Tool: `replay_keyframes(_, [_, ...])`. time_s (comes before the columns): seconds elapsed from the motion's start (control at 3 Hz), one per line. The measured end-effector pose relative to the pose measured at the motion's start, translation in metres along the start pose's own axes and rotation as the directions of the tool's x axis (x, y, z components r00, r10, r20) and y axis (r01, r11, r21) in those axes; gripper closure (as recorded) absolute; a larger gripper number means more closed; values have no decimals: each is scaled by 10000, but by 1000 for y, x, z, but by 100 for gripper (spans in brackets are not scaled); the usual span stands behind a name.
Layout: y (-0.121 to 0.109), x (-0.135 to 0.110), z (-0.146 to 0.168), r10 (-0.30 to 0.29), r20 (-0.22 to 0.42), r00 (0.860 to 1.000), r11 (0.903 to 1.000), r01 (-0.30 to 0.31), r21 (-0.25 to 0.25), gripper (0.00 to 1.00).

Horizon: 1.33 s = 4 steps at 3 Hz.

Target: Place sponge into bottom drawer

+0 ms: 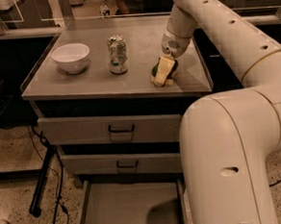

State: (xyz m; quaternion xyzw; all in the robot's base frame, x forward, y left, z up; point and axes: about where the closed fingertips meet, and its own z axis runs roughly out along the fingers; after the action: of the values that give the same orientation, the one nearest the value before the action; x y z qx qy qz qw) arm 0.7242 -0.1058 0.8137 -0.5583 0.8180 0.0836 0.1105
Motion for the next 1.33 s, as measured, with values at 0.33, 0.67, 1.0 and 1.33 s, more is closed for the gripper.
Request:
replay_keyframes(0.33, [0, 0, 0, 0, 0, 10000, 10000, 0, 0, 74])
replay_keyframes(0.67, [0, 0, 0, 0, 0, 10000, 10000, 0, 0, 96])
replay_keyframes(1.0, [0, -1, -4, 0, 1, 10000, 10000, 0, 0, 100])
replay_keyframes(1.33, [0, -5, -30, 117, 251, 9996, 9982, -132, 586, 100])
